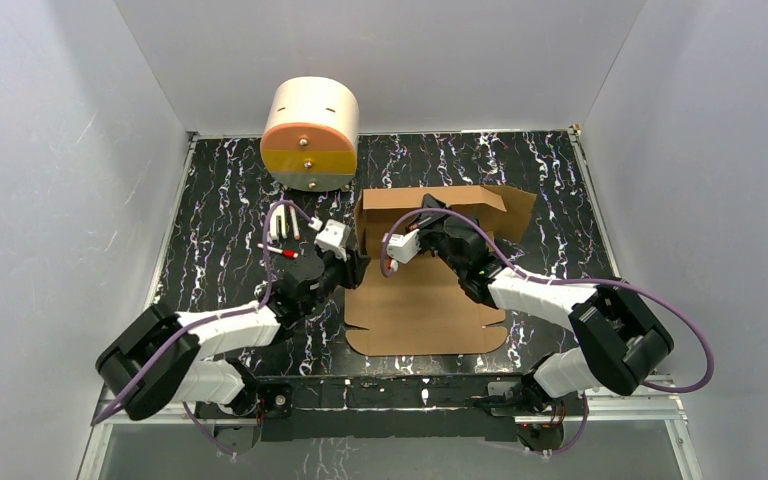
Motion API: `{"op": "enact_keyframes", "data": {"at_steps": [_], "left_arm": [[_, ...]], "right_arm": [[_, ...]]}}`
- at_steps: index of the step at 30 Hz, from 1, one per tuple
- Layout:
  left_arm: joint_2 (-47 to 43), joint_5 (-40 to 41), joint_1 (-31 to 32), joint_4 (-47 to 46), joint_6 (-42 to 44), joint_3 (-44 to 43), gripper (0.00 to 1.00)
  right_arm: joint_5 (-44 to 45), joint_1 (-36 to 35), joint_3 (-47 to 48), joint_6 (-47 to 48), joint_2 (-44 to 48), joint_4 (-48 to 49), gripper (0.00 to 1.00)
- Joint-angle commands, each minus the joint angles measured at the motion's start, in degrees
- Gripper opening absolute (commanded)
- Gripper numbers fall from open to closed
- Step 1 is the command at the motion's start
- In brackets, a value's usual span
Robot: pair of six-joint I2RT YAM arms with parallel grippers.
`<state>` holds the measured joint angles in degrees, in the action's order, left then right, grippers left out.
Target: Fold the paper box
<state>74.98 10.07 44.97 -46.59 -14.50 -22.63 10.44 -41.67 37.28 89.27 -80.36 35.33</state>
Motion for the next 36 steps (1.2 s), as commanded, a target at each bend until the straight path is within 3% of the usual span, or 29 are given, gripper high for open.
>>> {"op": "enact_keyframes", "data": {"at_steps": [1,9,21,25,28,36], "left_arm": [[-7.3,1.8,0.3,0.1,3.9,0.2,0.36],[-15.3,3.9,-0.8,2.1,10.5,-0.8,0.41],[-20.1,-0.8,-17.3,0.8,4.6,-2.3,0.43],[-15.9,-4.4,-22.9,1.1,2.1,-3.9,0.43],[-10.3,-12.2,-26.1,0.2,0.6,-4.7,0.43],[2.5,-26.9,-27.4,-2.8,3.1,-7.2,0.43]], "right_arm": [[-0.9,-0.8,-1.0,1.0,-0.4,-0.2,0.01],[-1.1,-0.8,-0.5,0.8,0.1,-1.2,0.01],[-2.4,-0.8,0.2,0.7,-0.5,-2.0,0.01],[-2.9,-0.8,0.5,0.7,-0.6,-2.5,0.01],[-2.9,-0.8,0.6,0.8,-0.5,-2.7,0.01],[-3.7,-0.9,1.1,0.5,-0.6,-4.0,0.01]]}}
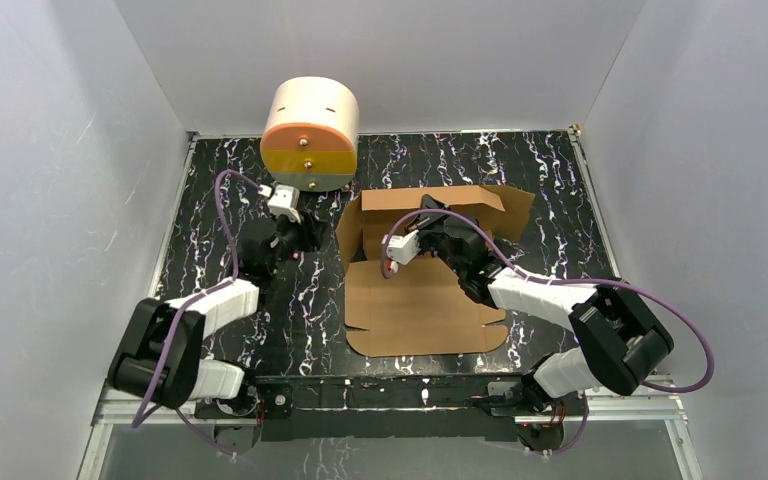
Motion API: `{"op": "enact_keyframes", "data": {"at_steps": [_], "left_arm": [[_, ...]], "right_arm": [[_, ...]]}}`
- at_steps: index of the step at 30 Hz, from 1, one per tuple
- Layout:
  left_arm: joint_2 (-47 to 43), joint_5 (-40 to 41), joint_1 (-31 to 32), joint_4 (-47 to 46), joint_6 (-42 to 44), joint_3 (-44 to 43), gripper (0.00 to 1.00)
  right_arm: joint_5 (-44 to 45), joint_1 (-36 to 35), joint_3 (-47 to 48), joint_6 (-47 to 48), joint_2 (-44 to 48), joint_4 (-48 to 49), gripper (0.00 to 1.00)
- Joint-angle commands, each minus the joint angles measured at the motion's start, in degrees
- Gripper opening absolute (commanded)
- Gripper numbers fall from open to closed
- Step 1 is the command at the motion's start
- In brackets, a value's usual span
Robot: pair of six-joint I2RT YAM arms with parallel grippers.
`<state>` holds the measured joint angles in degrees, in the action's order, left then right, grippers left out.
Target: Fold the paper box
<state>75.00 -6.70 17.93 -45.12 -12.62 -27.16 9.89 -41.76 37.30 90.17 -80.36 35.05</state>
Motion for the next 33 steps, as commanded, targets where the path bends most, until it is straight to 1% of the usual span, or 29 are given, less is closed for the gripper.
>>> {"op": "enact_keyframes", "data": {"at_steps": [1,4,14,19,26,33], "left_arm": [[3.5,-11.6,-0.3,-4.5,1.5,-3.1,0.43],[5.7,-15.7,-0.3,-5.0,2.6,-3.7,0.43],[8.2,-25.4,-0.3,-7.8,4.3,-2.5,0.44],[8.0,-28.4,-0.2,-8.6,5.3,-1.5,0.45],[9.5,-27.7,1.4,-9.9,5.8,-2.8,0.45],[12.3,-22.3,3.6,-13.4,6.6,-3.2,0.44]], "right_arm": [[-3.2,-0.7,1.1,-0.4,-0.7,-3.7,0.01],[-3.2,-0.8,1.1,-0.6,-0.8,-3.8,0.01],[-3.3,-1.0,2.5,-1.9,-0.2,-6.9,0.01],[-2.7,-1.1,3.0,-2.0,0.1,-8.5,0.01],[-2.3,-1.7,4.0,-2.7,0.6,-11.6,0.01],[-2.5,-2.3,5.0,-3.8,0.7,-13.8,0.02]]}}
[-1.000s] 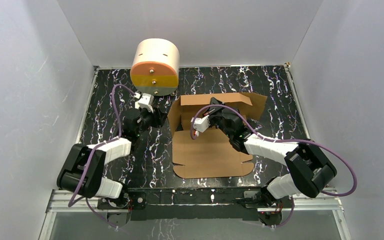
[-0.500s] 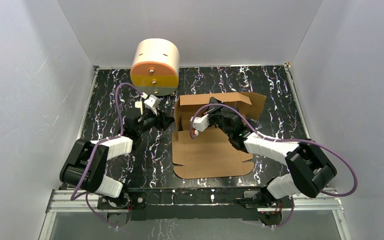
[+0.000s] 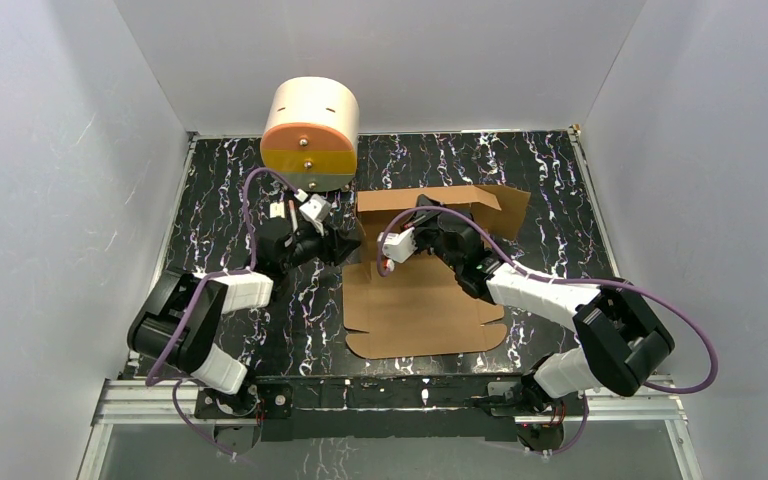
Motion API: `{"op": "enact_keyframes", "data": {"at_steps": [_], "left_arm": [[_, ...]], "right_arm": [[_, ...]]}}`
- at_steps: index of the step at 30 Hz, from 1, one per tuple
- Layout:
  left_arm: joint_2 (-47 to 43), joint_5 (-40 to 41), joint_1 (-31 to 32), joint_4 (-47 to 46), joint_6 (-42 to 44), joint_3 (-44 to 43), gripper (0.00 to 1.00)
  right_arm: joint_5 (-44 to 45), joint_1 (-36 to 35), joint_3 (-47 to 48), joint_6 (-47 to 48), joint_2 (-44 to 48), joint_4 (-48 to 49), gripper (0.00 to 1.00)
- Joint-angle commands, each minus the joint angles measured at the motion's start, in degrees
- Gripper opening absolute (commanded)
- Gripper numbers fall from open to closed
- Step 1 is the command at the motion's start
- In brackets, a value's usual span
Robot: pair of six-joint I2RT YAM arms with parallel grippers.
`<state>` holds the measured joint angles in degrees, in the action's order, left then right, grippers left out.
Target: Fold the paper box
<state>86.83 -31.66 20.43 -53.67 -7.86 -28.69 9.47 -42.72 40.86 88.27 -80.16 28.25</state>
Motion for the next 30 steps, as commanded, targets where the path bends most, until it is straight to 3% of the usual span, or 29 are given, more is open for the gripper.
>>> {"op": "enact_keyframes", "data": {"at_steps": [1,22,30], "left_arm": [[0.8,3.6,1.4,-5.3,1.9,-1.7,0.44],[8.8,18.0,5.6,-19.7,4.0,-2.3,0.42],[12.1,25.5,7.2,-27.3,4.2,-2.1,0.32]], "right_arm": [[-1.9,-1.4,1.7,-2.0,0.5,-7.4,0.01],[-2.5,-2.8,4.8,-7.4,1.0,-17.1,0.02],[-3.0,-3.0,6.4,-8.8,0.9,-20.2,0.02]]}}
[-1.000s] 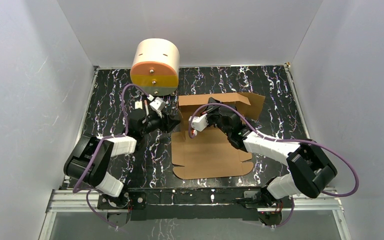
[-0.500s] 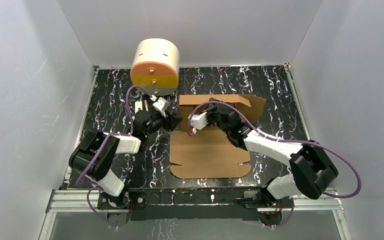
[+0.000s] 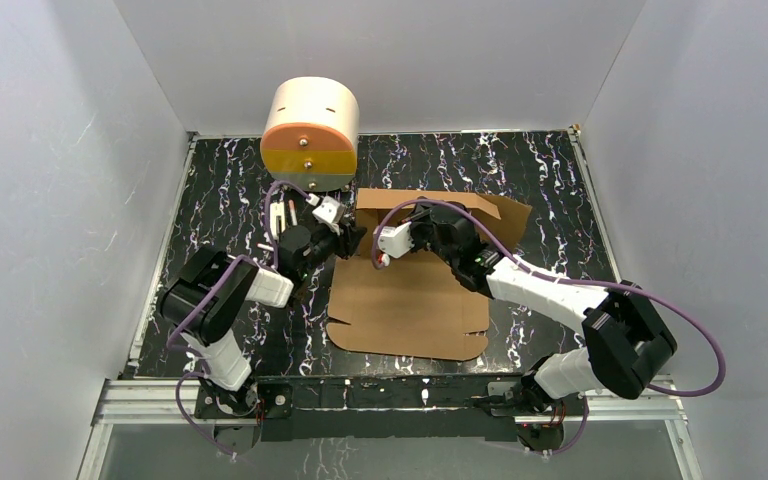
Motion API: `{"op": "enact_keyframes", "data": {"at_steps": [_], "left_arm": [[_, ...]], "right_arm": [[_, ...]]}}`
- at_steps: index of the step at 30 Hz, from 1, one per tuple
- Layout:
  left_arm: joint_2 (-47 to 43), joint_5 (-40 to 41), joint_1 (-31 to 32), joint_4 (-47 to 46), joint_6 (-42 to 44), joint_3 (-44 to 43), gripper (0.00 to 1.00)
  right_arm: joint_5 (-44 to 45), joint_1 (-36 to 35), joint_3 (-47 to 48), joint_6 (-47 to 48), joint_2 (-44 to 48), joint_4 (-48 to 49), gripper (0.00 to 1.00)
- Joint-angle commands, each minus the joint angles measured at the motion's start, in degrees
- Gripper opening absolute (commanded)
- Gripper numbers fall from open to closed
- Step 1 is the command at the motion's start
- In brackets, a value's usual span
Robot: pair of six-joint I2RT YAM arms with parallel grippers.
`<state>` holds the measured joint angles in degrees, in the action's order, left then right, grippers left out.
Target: Fold the paper box
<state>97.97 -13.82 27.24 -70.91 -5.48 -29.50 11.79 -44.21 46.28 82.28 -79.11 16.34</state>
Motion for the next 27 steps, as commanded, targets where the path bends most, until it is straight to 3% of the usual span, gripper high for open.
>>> {"op": "enact_keyframes", "data": {"at_steps": [1,17,27], "left_arm": [[1.3,8.4,0.6,-10.5,1.9,-1.3,0.31],[9.2,29.8,4.0,-22.2,-1.2,-3.9,0.29],[14.0,34.8,5.7,-27.1,0.4,-7.2,0.31]], "right_arm": [[-5.4,-1.7,1.1,-2.9,-0.2,-8.5,0.02],[-4.7,-2.6,2.9,-8.0,-2.6,-10.4,0.01],[-5.4,-2.9,4.1,-11.2,-2.7,-12.9,0.01]]}}
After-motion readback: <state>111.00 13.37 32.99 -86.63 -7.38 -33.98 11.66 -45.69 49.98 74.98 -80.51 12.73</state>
